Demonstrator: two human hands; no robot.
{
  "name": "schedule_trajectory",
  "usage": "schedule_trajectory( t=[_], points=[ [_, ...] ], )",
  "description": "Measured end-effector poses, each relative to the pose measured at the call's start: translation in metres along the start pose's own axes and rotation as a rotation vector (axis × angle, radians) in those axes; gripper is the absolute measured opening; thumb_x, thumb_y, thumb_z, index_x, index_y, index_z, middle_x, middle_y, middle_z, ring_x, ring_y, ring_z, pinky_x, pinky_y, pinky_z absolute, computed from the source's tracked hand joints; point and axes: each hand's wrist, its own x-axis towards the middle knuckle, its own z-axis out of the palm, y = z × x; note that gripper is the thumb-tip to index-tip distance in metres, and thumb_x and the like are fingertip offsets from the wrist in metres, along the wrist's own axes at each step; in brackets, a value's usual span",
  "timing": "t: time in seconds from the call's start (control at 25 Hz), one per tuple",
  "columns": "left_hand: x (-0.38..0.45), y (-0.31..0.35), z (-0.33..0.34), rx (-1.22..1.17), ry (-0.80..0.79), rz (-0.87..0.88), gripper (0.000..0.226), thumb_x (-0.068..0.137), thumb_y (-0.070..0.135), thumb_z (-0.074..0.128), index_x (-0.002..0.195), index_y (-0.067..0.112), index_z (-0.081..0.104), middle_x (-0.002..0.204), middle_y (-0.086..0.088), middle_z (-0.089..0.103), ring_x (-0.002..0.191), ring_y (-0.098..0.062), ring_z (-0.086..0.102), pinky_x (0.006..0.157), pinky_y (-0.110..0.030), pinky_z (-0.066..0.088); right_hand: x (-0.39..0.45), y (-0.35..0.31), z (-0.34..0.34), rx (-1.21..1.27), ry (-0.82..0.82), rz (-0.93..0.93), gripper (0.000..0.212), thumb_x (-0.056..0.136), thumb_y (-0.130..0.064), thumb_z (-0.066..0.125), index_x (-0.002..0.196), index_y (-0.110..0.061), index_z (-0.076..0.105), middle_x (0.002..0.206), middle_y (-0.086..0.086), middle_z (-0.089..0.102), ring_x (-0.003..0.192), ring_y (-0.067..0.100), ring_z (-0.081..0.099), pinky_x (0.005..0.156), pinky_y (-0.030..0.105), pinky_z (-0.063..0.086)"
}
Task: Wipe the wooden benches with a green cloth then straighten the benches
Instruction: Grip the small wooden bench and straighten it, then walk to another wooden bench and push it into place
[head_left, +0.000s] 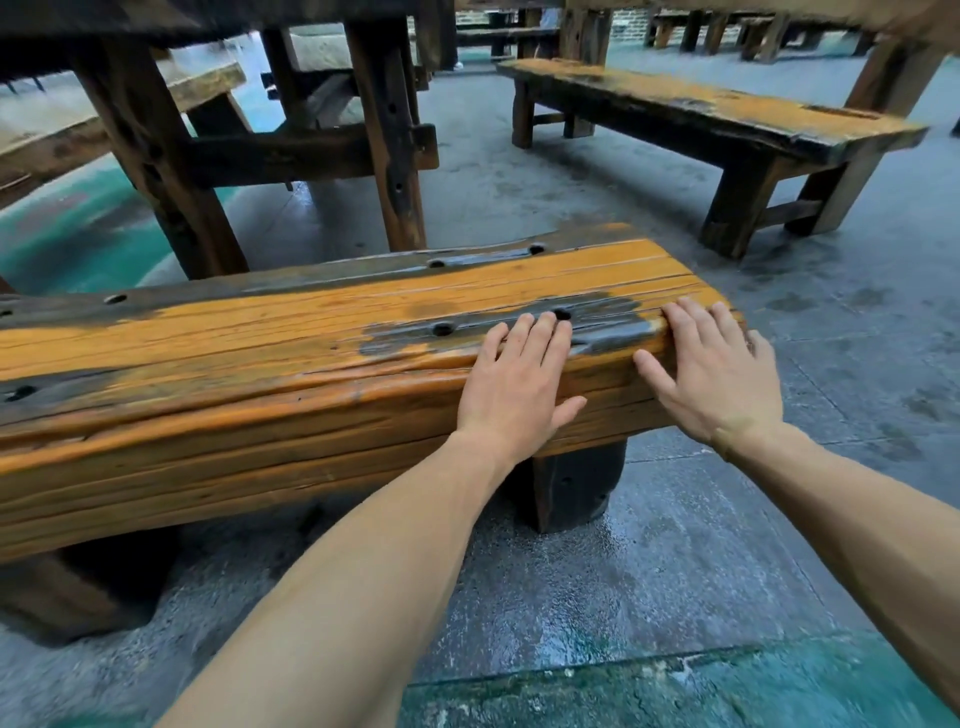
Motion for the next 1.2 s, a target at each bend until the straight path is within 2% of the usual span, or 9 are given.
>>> schedule_trajectory(
  t=[0.04,0.12,0.24,0.4,0.72,0.96,1.2],
  points=[
    [-0.003,-0.002,-0.015,-0.033,-0.046,-0.020,0.083,0.099,0.067,0.035,0.161,0.017,0.013,0.168,-0.006,0.018,0.154,-0.027,0.017,0.122,-0.049,0.016,-0.003,-0.005,-0.016,-0.028,-0.016,-0.022,0.073,0.093,-0.068,0.019,0.151,-0.025,0.030,0.161,-0.001,0.029,0.151,0.028,0.018,0.115,0.057,0.025],
    [-0.010,-0.007,-0.050,-0.070,-0.037,-0.064,0.083,0.097,0.071,0.029,0.161,0.023,0.010,0.169,-0.003,0.011,0.155,-0.026,0.009,0.123,-0.053,0.014,-0.014,-0.018,-0.054,-0.023,0.010,-0.058,0.072,0.093,-0.068,0.021,0.152,-0.028,0.028,0.163,-0.001,0.027,0.151,0.028,0.016,0.116,0.056,0.024],
    [-0.015,-0.020,-0.114,-0.123,0.069,-0.123,0.082,0.093,0.073,0.028,0.159,0.024,0.021,0.167,-0.003,0.020,0.154,-0.027,0.016,0.120,-0.057,0.021,-0.032,-0.033,-0.119,0.041,0.088,-0.053,0.073,0.091,-0.068,0.027,0.153,-0.029,0.029,0.163,0.001,0.026,0.151,0.029,0.017,0.115,0.059,0.025],
    [-0.006,-0.037,-0.229,-0.147,0.222,-0.020,0.079,0.092,0.071,0.038,0.155,0.024,0.034,0.163,-0.006,0.032,0.150,-0.030,0.027,0.116,-0.059,0.028,-0.039,-0.048,-0.230,0.063,0.143,-0.037,0.072,0.091,-0.066,0.030,0.152,-0.029,0.030,0.162,0.004,0.028,0.150,0.032,0.019,0.113,0.062,0.027],
    [0.054,-0.052,-0.476,-0.272,0.295,0.078,0.076,0.092,0.068,0.045,0.155,0.025,0.036,0.163,-0.006,0.031,0.151,-0.030,0.026,0.114,-0.062,0.029,-0.015,-0.048,-0.489,0.052,0.213,0.011,0.070,0.093,-0.064,0.033,0.153,-0.028,0.030,0.161,0.007,0.028,0.148,0.036,0.021,0.112,0.063,0.026],
    [0.115,-0.018,-0.637,-0.440,0.394,0.185,0.073,0.094,0.066,0.046,0.153,0.023,0.042,0.162,-0.007,0.035,0.151,-0.031,0.028,0.115,-0.061,0.027,-0.016,-0.002,-0.673,0.008,0.271,0.180,0.070,0.091,-0.064,0.035,0.152,-0.031,0.028,0.161,0.005,0.027,0.148,0.036,0.020,0.114,0.063,0.023],
    [0.160,0.048,-0.718,-0.519,0.389,0.290,0.077,0.090,0.067,0.048,0.154,0.028,0.034,0.163,-0.007,0.031,0.152,-0.032,0.023,0.116,-0.063,0.024,-0.047,0.080,-0.797,-0.070,0.311,0.327,0.070,0.091,-0.063,0.037,0.152,-0.030,0.029,0.160,0.006,0.027,0.148,0.037,0.018,0.115,0.063,0.020]
  ],
)
